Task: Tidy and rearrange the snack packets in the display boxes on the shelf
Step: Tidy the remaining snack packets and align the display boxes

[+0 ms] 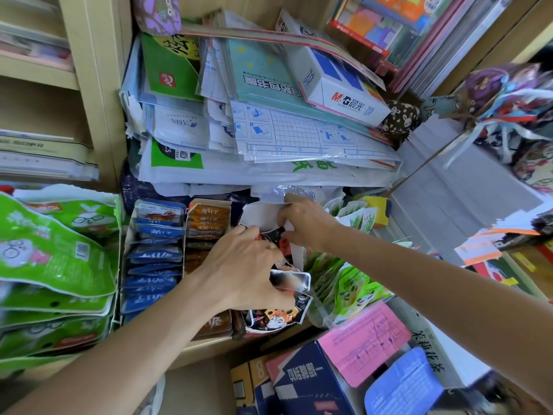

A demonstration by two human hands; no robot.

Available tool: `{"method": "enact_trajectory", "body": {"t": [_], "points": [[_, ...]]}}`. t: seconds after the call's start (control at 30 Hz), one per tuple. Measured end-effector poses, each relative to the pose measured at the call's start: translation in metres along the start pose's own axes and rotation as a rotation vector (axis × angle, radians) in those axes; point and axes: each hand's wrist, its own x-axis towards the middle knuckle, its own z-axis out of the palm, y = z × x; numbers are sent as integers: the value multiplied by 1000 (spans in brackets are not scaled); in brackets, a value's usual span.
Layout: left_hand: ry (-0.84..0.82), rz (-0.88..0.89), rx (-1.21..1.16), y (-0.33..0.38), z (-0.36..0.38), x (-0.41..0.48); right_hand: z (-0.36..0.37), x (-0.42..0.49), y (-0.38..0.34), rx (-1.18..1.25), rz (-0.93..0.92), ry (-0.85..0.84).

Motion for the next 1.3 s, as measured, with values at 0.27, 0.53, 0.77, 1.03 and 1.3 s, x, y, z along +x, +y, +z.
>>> {"method": "enact_trajectory", "body": {"t": [0.27,0.53,0.77,1.03,1.3], "points": [[-8,-2,-20,-4,1,-4,21,-9,-2,43,36,210],[20,-7,5,-2,3,-8,34,-10,-7,125,101,357],[28,-15,-4,-1,2,-9,35,-17,-5,110,69,408],[66,-6,-31,-2,1,-10,9,-56,11,422,154,578],[87,-12,-94,-2,2,-14,-26,-88,12,834,303,610]]}}
